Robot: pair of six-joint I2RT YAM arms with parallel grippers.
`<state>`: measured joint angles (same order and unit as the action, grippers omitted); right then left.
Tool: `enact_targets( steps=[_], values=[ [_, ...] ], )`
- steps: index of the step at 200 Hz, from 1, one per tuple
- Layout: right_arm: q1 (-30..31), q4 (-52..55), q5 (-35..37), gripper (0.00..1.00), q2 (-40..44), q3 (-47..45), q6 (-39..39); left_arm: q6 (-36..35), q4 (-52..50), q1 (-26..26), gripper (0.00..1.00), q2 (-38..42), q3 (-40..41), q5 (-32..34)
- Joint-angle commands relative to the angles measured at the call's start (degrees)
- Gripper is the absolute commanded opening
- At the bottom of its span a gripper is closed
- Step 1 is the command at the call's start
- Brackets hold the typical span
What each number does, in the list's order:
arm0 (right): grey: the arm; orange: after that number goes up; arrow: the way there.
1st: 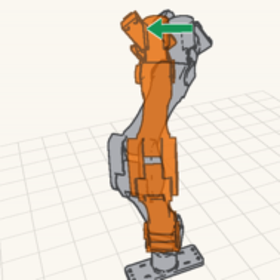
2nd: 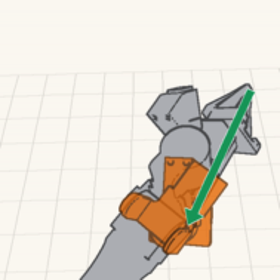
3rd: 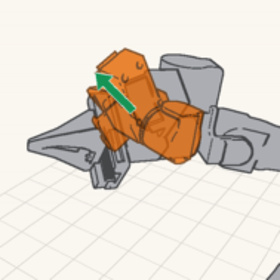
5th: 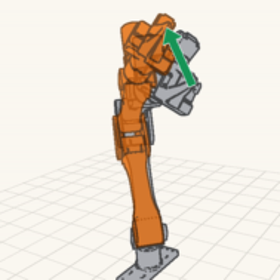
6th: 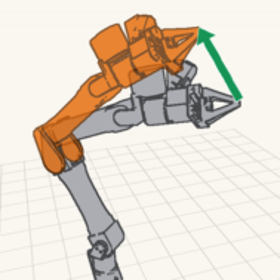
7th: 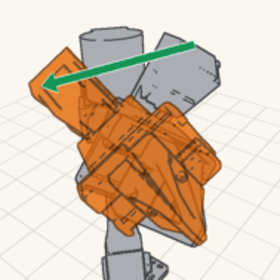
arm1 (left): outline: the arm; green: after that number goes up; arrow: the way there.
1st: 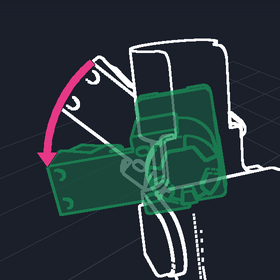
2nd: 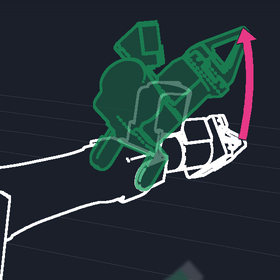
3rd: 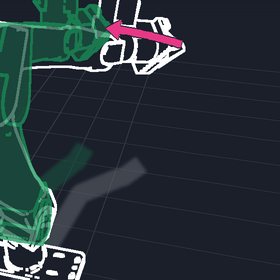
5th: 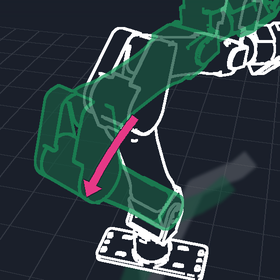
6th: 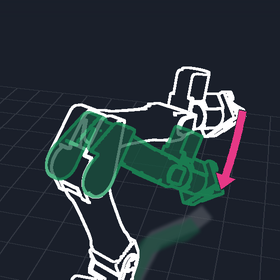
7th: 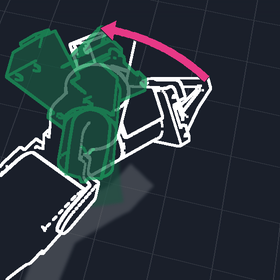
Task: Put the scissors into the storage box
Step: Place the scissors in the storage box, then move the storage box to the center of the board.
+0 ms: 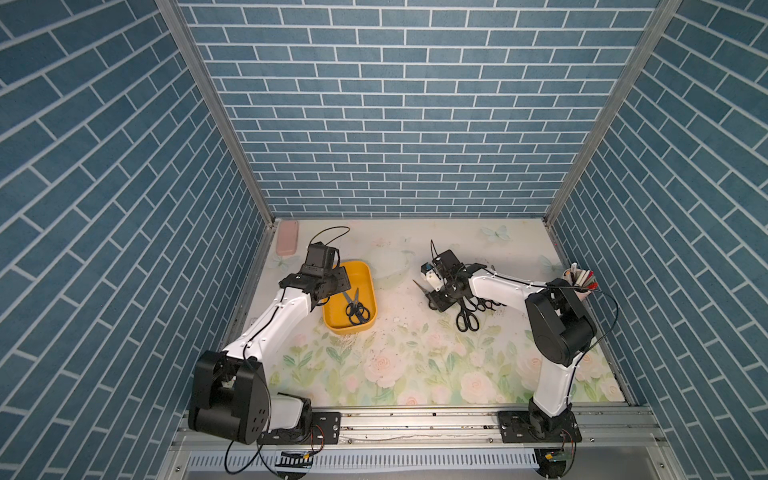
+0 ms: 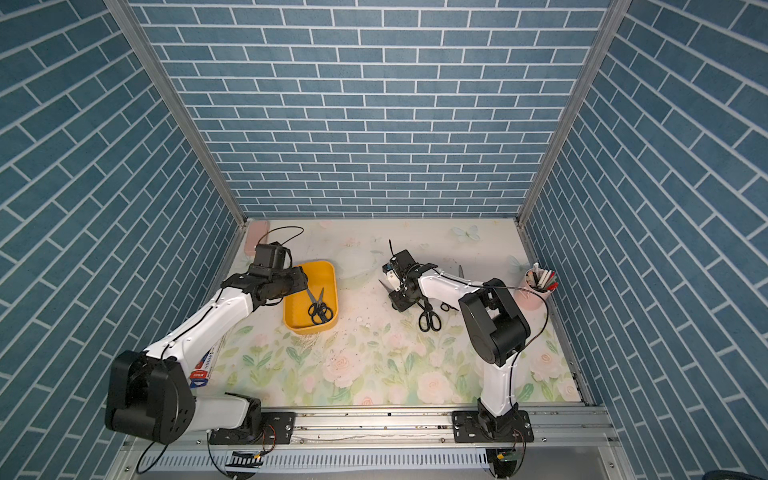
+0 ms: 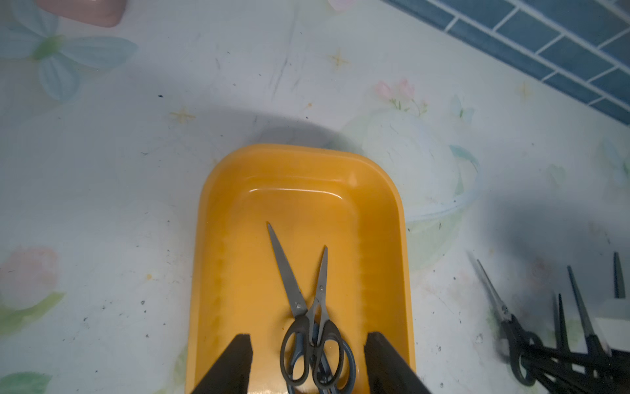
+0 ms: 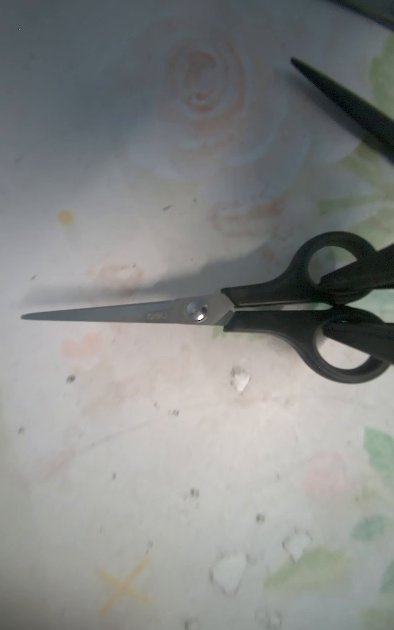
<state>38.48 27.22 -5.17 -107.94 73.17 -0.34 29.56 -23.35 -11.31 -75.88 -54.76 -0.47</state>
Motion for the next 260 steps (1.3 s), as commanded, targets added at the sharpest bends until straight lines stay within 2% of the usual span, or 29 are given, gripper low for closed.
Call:
enact_targets(
  steps=[1, 28, 31, 63, 88, 121, 139, 148, 157, 177, 194, 221, 231, 260],
  values=[
    [2.9, 2.3, -3.1, 0.0, 4.1, 4.0, 4.0, 3.9, 3.7, 3.4, 0.6, 3.9, 2.5, 2.2],
    [7.6, 0.1, -7.3, 0.0, 4.7, 8.1, 6.5, 7.8, 6.8, 10.3, 0.6, 9.5, 8.0, 0.2],
    [8.1, -0.1, -8.1, 0.0, 4.4, 8.6, 6.8, 8.0, 7.0, 11.1, 0.63, 9.8, 8.5, -0.1],
    [14.7, 0.2, -14.3, 0.0, -3.3, 18.2, 8.1, 7.3, 5.2, 12.9, 0.63, 8.8, 9.0, -0.1],
    [18.3, 0.3, -11.4, 0.0, -10.6, 25.9, 11.6, 7.3, 5.1, 13.0, 0.63, 8.8, 9.7, 0.0],
    [18.5, -1.7, -5.5, 0.0, -16.8, 33.2, 17.8, 6.7, 4.9, 13.2, 0.54, 11.5, 10.6, 2.6],
    [18.5, 0.3, -4.7, 0.0, -21.2, 38.5, 20.4, 5.9, 4.4, 13.3, 0.53, 10.7, 10.6, 2.2],
    [18.5, 1.8, -4.6, 0.26, -22.5, 40.4, 21.3, 5.5, 4.2, 13.3, 0.53, 9.8, 10.7, 1.7],
    [18.5, 2.7, -4.4, 0.43, -22.8, 41.0, 21.4, 4.5, 4.8, 13.3, 0.53, 9.1, 11.1, 0.0],
    [18.7, 0.4, -2.4, 0.6, -18.3, 36.9, 20.1, 1.5, 6.2, 12.8, 0.53, 5.8, 11.6, -5.2],
    [18.5, -3.4, 0.0, 0.69, -9.4, 32.2, 19.2, -0.7, 5.6, 11.3, 0.52, 1.6, 11.4, -6.2],
    [16.6, 0.8, 8.2, 0.69, 1.2, 27.0, 17.3, -2.7, 6.9, 9.7, 0.46, -3.5, 11.5, -11.6],
    [13.7, 0.8, 9.9, 0.69, 6.4, 19.9, 18.9, -3.5, 7.4, 8.0, 0.45, -4.7, 10.9, -11.4],
    [1.2, -0.1, 7.6, 0.68, 19.4, -4.1, 22.5, -4.0, 10.5, 5.0, 0.4, -8.2, 9.7, -11.8]
  ],
)
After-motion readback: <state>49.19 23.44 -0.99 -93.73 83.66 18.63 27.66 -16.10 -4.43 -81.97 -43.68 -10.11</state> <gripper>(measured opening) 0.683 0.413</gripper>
